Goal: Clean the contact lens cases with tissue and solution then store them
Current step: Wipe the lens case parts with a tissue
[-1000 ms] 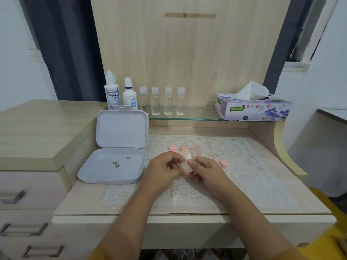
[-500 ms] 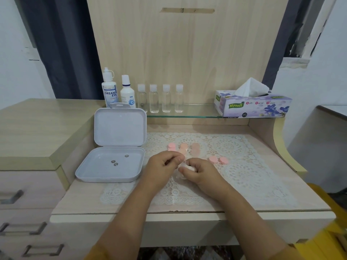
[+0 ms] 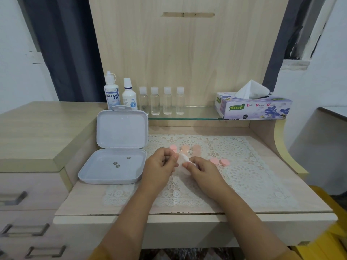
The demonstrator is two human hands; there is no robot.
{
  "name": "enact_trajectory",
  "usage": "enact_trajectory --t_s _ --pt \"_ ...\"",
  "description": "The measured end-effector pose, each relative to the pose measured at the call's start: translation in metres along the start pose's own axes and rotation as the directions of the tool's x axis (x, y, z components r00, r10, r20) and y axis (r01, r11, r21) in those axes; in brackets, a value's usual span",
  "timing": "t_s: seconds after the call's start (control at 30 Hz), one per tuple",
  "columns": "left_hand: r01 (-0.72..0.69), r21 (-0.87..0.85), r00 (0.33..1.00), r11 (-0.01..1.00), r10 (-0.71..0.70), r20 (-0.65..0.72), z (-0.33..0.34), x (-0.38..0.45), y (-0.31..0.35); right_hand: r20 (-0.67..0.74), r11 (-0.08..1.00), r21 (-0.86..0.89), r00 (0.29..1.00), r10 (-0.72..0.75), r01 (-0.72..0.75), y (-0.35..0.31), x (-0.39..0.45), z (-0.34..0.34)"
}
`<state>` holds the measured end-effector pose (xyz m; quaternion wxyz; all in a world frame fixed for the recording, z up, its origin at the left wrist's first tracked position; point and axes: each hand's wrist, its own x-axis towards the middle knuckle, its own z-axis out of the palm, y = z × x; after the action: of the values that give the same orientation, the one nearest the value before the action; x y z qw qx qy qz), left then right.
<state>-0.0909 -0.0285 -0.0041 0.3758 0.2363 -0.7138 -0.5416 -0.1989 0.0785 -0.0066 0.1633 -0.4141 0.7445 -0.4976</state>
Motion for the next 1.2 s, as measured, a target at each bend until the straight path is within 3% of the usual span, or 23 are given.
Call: enact_trajectory --t_s 0.17,0.3,0.57,0.83,1.07,1.2 --pt "-0.032 0.005 0.995 0.999 0.031 0.095 -0.001 0.000 -0.002 -0.188 0.997 0.075 0.982 0.020 -0.006 0.001 0.002 -0.002" --pt "0.033 -0.056 0.977 0.998 -0.021 0.213 0.002 0.000 -0.002 -0.298 0.992 0.119 0.955 0.003 0.034 0.000 -0.002 -0.003" --pt "0.048 -0.003 0.963 0.999 -0.045 0.267 0.003 0.000 -0.003 -0.326 0.991 -0.123 0.940 -0.097 0.059 -0.001 -0.006 0.003" --pt "0.026 0.006 0.974 1.000 -0.026 0.224 0.002 0.003 -0.005 -0.300 0.966 0.259 0.949 0.092 -0.012 -0.001 -0.002 -0.003" --pt "-0.047 0.034 0.950 0.998 0.034 0.312 0.001 0.001 -0.009 -0.236 0.998 0.014 0.970 0.062 -0.060 0.001 0.000 -0.002" --pt "-0.080 0.070 0.948 0.994 0.055 0.314 0.001 0.003 -0.011 -0.266 0.996 -0.083 0.964 0.016 -0.040 0.000 -0.001 0.001"
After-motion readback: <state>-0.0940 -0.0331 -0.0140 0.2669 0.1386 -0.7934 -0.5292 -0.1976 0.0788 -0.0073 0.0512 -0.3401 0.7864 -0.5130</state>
